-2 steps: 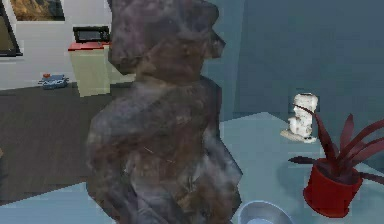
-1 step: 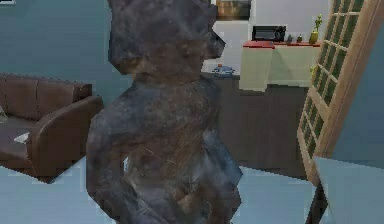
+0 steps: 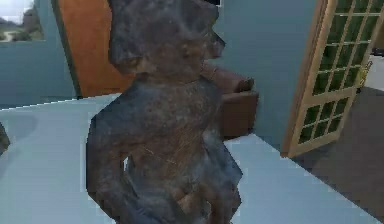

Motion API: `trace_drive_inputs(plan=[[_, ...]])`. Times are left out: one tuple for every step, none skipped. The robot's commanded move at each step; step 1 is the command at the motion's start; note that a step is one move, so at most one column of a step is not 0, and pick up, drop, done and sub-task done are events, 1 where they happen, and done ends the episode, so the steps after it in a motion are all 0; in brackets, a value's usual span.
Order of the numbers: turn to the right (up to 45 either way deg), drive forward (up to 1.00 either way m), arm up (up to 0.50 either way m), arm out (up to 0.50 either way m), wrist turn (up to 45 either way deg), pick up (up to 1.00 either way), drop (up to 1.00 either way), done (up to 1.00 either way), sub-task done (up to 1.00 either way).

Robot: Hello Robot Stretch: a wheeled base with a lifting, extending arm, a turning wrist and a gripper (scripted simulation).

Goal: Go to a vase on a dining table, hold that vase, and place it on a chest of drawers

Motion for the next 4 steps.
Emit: trace_drive_inputs(plan=[[-21.0,0.00,0.00,0.00,0.0,0.00,0.00,0.00,0.00],[0.0,0.10,0.00,0.00,0.0,0.00,0.00,0.00,0.00],[-45.0,0.00,0.00,0.00,0.0,0.00,0.00,0.00,0.00],[-42.0,0.00,0.00,0.00,0.0,0.00,0.00,0.00,0.00]])
